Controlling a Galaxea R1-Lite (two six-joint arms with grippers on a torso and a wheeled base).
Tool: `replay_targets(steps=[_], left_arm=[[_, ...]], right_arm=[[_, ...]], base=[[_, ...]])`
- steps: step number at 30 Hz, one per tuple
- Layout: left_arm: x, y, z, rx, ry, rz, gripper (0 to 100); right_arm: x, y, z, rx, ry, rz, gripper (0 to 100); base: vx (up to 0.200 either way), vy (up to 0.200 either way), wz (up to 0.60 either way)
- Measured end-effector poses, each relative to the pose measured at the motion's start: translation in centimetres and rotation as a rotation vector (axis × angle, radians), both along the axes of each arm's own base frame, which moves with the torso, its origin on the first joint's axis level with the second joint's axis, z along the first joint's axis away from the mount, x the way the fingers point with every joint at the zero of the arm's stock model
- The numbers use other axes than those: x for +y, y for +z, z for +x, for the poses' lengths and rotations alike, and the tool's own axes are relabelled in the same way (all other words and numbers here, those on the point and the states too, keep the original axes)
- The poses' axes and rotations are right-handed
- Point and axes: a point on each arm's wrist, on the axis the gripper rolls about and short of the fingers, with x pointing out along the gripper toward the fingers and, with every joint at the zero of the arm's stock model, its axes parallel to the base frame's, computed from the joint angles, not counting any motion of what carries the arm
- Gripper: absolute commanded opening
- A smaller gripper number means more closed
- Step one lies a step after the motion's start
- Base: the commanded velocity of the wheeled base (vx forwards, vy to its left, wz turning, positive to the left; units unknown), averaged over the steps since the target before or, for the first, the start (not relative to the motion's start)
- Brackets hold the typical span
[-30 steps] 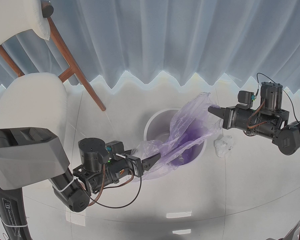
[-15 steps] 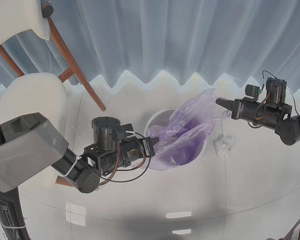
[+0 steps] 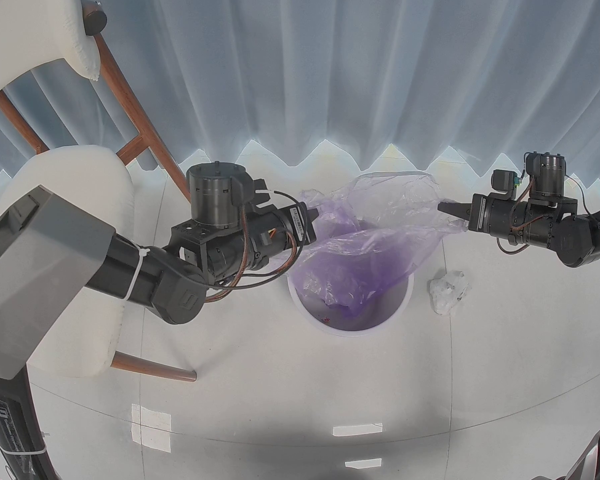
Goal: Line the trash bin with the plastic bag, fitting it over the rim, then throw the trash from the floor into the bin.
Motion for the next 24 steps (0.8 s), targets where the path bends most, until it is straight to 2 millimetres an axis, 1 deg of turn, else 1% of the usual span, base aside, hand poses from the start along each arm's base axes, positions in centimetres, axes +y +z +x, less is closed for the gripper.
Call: replay_targets(steps=[4,10,14,15,17,20,24], left_arm=[[0.3,-0.2,0.1,0.049,-0.005,0.109,0],[0.0,2.3,0.0,0.000,-0.015,0.119,0],[-0.5,3.0,-0.2,-0.025,-0.021,0.106,0],[-0.6,3.1,-0.3,-0.029,-0.021,0.103,0],[-0.9,2.9,-0.4,-0.021,-0.008,0.101,0],[-1.3,2.4,-0.6,0.005,0.060,0.098,0],[-1.6,1.0,-0.4,0.049,0.136,0.106,0]], right_arm=[[0.2,-0.4,0.0,0.013,0.006,-0.002,0],[0.4,-1.3,-0.5,0.024,0.023,-0.031,0],[0.4,-1.6,-0.7,0.035,0.026,-0.036,0],[0.3,-1.8,-0.8,0.041,0.024,-0.037,0],[0.3,-2.1,-1.0,0.053,0.025,-0.038,0],[0.2,-2.7,-1.3,0.077,0.022,-0.041,0],[0.1,-3.9,-1.7,0.115,0.020,-0.046,0]], base=[[0.200,0.000,0.00],[0.200,0.000,0.00],[0.200,0.000,0.00],[0.000,0.000,0.00],[0.000,0.000,0.00],[0.000,0.000,0.00],[0.000,0.000,0.00]])
